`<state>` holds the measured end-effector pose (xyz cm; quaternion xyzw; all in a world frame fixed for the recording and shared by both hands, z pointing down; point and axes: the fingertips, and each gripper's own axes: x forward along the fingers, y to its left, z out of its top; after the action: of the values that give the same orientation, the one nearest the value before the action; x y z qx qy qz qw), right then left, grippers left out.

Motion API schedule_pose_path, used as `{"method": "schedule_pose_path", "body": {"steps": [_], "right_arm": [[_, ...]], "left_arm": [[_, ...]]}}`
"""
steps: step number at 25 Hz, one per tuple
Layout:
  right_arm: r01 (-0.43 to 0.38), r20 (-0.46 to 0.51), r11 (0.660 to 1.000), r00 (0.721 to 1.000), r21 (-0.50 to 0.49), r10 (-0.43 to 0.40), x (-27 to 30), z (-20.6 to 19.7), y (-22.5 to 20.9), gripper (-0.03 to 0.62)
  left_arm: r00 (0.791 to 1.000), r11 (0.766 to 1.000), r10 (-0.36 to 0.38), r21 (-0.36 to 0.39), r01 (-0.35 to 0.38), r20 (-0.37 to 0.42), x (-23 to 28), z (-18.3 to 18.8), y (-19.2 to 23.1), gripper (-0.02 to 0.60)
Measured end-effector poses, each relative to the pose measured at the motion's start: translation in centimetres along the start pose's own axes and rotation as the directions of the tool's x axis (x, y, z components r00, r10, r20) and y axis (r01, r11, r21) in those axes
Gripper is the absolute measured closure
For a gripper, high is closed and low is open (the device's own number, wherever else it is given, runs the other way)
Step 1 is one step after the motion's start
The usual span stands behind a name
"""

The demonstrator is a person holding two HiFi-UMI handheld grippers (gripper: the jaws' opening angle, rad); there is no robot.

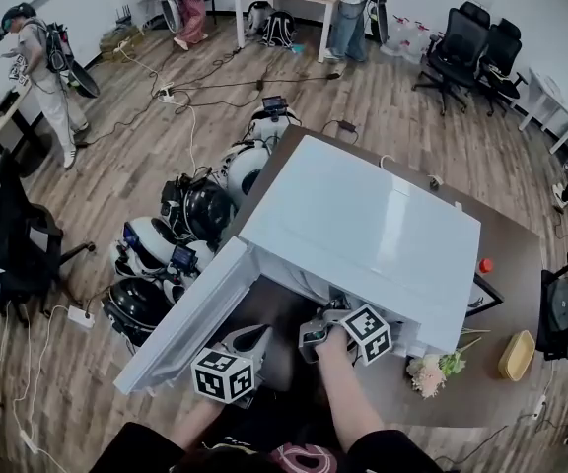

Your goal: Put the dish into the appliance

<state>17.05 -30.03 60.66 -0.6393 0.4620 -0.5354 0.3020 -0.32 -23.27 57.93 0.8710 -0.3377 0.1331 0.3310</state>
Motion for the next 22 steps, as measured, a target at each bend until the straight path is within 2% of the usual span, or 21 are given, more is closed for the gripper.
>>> {"method": "schedule_pose_path", "body": {"steps": [10, 13, 17, 22], "right_arm": [[0.007, 0.003, 1.000, 1.000, -0.015, -0.007, 1.4, 0.4, -0.2, 0.551], [0.012, -0.028, 1.000, 1.000, -0.023, -0.012, 1.6, 0.0, -0.2, 0.556], [0.000, -0.045, 0.987, 0.999, -0.161, -0.007, 1.9, -0.1, 0.3, 0.538], [-0.080, -0.108, 0.927, 0.993, -0.367, 0.043, 2.4, -1.2, 1.8, 0.406]], "left_arm": [[1.000, 1.000, 0.013, -0.003, -0.013, 0.011, -0.2, 0.6, 0.3, 0.572], [0.999, 1.000, 0.019, 0.004, -0.019, 0.027, -0.5, 1.3, 0.4, 0.572], [0.999, 0.999, 0.034, 0.016, -0.035, 0.040, -0.7, 1.9, 0.8, 0.572], [0.999, 0.999, 0.039, 0.021, -0.040, 0.037, -0.8, 1.8, 0.9, 0.572]]}}
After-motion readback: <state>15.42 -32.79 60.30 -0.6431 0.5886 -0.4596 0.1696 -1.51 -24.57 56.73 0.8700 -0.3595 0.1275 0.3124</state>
